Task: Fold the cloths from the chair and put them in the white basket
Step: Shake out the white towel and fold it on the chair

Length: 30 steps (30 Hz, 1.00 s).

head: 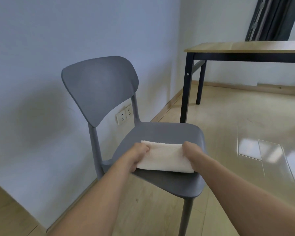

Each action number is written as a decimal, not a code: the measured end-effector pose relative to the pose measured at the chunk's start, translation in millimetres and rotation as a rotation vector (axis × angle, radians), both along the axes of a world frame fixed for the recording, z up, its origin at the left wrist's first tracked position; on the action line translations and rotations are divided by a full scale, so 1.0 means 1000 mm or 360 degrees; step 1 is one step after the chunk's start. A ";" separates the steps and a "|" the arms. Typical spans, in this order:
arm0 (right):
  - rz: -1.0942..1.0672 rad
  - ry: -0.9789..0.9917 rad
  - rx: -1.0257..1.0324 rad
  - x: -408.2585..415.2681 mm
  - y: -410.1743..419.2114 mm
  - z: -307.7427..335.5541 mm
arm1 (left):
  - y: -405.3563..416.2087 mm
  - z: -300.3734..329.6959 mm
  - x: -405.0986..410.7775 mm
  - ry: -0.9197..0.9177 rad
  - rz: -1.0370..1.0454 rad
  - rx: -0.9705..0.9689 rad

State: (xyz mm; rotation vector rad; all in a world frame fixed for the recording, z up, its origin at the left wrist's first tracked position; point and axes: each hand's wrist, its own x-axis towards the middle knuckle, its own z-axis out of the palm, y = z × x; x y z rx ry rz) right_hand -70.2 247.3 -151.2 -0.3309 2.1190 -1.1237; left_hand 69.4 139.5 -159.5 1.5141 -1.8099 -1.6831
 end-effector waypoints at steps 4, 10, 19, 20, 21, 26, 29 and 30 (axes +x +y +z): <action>-0.0123 -0.0211 -0.0127 0.008 0.026 0.025 | 0.026 0.025 0.008 0.0055 -0.0055 0.0188; -0.0105 -0.0355 -0.0194 -0.002 0.050 0.054 | 0.041 0.051 -0.010 0.0173 -0.0059 0.0246; -0.0128 -0.0125 -0.0156 -0.102 -0.015 0.016 | -0.015 0.017 -0.107 0.0298 -0.0101 0.0074; -0.0149 -0.0116 -0.0149 -0.117 -0.026 0.013 | -0.025 0.013 -0.123 0.0337 -0.0111 0.0051; -0.0166 -0.0107 -0.0149 -0.132 -0.036 0.013 | -0.032 0.013 -0.138 0.0366 -0.0103 0.0036; -0.0242 -0.0106 -0.0098 -0.186 -0.063 0.042 | -0.051 0.043 -0.191 0.0319 0.0003 -0.0077; -0.0286 -0.0185 -0.0063 -0.199 -0.061 0.092 | -0.048 0.096 -0.207 0.0220 -0.0032 -0.0080; -0.0298 -0.0210 -0.0049 -0.203 -0.058 0.115 | -0.048 0.118 -0.212 0.0197 -0.0042 -0.0060</action>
